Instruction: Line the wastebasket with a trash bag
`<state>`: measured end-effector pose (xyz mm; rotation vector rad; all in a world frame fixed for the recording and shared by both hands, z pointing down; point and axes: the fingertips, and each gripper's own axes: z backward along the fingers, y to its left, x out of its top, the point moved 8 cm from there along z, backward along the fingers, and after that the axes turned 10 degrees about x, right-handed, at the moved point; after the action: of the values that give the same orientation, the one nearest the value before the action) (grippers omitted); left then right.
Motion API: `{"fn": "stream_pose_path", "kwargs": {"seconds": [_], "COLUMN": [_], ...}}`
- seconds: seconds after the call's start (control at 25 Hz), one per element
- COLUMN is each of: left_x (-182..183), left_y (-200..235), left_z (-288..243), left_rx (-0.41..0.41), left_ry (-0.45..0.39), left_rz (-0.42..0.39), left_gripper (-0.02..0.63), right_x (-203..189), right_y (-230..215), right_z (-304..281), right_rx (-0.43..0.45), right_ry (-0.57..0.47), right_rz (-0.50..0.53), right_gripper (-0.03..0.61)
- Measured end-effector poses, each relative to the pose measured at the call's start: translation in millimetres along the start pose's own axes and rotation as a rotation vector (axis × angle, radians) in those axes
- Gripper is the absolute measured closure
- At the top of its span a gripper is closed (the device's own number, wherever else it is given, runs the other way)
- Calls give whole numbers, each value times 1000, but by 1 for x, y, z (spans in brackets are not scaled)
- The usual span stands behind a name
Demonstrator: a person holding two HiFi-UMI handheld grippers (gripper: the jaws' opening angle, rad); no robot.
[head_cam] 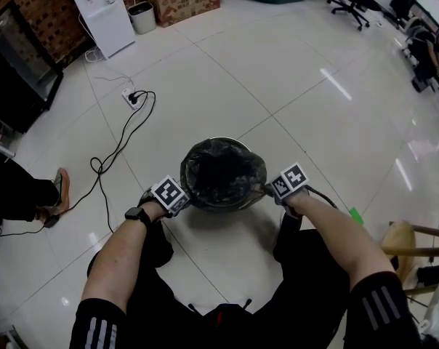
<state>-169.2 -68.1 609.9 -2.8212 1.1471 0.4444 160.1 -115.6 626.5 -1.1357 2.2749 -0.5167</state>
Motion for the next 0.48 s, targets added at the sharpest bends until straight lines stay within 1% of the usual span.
{"fn": "stream_pose_path", "kwargs": {"seconds": [0.12, 0.24, 0.32, 0.48], "left_x": [5, 10, 11, 11], "left_y": [2, 11, 17, 24], "left_z": [-9, -18, -24, -31], "left_rx": [27, 82, 109, 114], "left_ry": [-3, -17, -9, -13], "left_rz": [3, 19, 23, 47], "left_gripper": [393, 393, 391, 391], "right_x": [10, 20, 23, 24], "right_y": [-1, -4, -7, -10], "right_z": [-2, -5, -9, -21], "right_rx": [-28, -60, -71, -81], "right_ry": [-22, -55, -58, -33], "right_rz": [13, 9, 4, 21], "right_gripper": [572, 572, 572, 572]}}
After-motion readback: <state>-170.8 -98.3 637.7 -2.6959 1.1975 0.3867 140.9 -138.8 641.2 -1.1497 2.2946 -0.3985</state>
